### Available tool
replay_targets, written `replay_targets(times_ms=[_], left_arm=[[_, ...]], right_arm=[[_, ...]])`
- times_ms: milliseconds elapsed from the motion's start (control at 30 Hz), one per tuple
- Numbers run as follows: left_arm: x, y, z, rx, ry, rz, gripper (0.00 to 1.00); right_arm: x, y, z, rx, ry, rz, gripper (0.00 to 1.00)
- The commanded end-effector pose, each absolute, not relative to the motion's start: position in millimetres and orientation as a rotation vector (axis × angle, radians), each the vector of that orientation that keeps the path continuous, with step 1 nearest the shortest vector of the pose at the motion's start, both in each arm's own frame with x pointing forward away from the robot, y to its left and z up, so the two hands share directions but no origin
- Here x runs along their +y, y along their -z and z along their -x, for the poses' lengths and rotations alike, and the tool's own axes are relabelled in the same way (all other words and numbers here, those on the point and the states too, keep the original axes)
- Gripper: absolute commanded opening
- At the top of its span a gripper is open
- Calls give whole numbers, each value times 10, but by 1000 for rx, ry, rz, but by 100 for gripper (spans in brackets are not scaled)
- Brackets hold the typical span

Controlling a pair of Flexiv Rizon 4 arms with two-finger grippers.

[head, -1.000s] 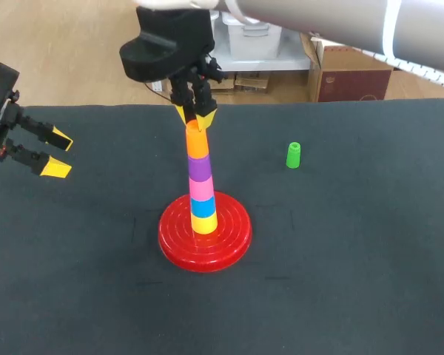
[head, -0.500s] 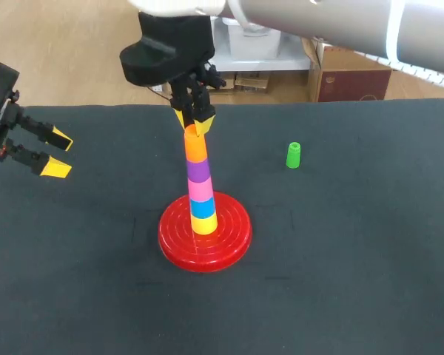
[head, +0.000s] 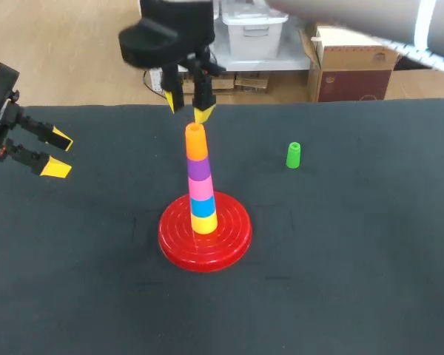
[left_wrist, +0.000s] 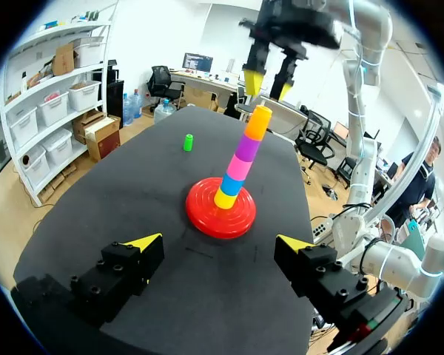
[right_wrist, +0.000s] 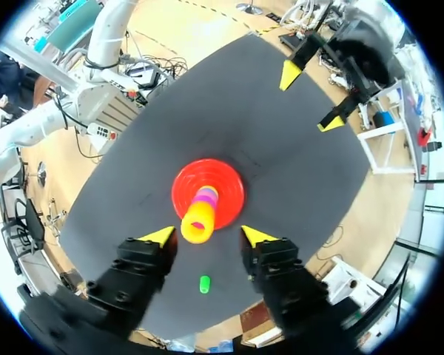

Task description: Pick up and stack the cylinders on the red base in this order: pink,purple,orange,green

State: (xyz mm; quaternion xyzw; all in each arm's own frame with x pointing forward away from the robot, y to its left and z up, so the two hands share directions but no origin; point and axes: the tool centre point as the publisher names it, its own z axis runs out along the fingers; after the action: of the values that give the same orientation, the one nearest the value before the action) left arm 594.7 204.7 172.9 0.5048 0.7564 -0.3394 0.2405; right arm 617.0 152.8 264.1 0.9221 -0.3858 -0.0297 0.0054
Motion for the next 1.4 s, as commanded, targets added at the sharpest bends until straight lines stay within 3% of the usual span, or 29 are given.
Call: replay_targets(times_ms=[33,400,733,1400], left_arm=[[2053,-1723,-5963,2070,932,-1385,100],[2053,-1723,-5963,2070,932,-1385,100],[2053,-1723,-5963,2070,932,-1385,100],[2053,-1723,-5963,2070,932,-1385,100]], right_arm=[[1322,-2904,-6142,-1291,68,-2912,100],[268,-2522,-6484,-1748,116,-2583,100],[-353,-1979,-6758,-1993,136,-2331,100],[-453,-1953,-6780,-2053,135,-2271,100]])
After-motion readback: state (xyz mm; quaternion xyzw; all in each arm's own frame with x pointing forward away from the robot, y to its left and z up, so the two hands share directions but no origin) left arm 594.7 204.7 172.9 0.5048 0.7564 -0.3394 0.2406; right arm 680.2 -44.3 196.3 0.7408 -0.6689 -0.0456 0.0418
